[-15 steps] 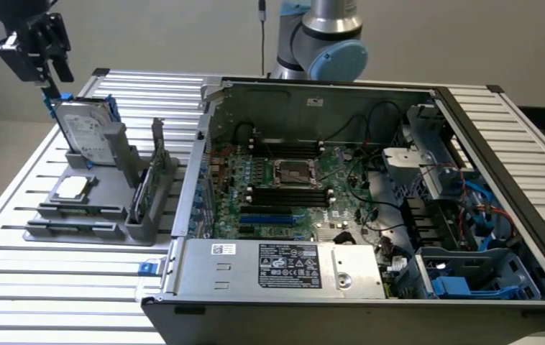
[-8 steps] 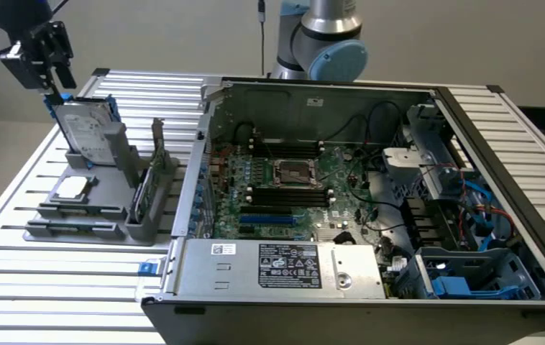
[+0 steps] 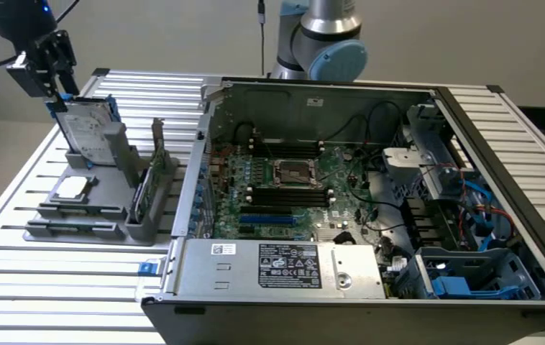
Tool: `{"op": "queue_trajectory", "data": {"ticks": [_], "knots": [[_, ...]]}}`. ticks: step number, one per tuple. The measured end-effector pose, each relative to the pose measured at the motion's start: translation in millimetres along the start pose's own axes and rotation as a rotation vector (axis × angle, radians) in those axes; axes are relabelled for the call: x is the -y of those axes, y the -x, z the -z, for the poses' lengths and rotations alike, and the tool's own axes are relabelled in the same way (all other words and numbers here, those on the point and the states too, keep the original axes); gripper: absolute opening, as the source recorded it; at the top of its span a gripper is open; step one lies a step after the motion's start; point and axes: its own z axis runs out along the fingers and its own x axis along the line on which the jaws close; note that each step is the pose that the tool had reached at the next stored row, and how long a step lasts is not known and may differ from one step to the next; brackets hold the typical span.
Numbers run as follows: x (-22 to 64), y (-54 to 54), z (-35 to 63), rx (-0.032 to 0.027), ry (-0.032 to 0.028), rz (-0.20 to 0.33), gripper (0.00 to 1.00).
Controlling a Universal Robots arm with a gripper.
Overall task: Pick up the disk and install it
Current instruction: 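Pick up the disk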
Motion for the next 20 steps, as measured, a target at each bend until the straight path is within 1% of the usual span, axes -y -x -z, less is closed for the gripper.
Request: {"op": "queue_trajectory", "data": {"ticks": [3, 6, 15, 17, 20], "knots": [[-0.5, 0.0, -4.8, -0.0015, 0.0001, -0.001, 0.60], [-1.0, -0.3, -8.9, -0.0044, 0.0004, -0.007, 0.60], [-1.5, -2.7, -18.9, -0.0110, 0.0019, -0.044, 0.60], [-1.6, -2.7, -21.0, -0.0117, 0.0020, -0.049, 0.60], [-1.6, -2.6, -21.8, -0.0121, 0.0056, -0.058, 0.60]]}}
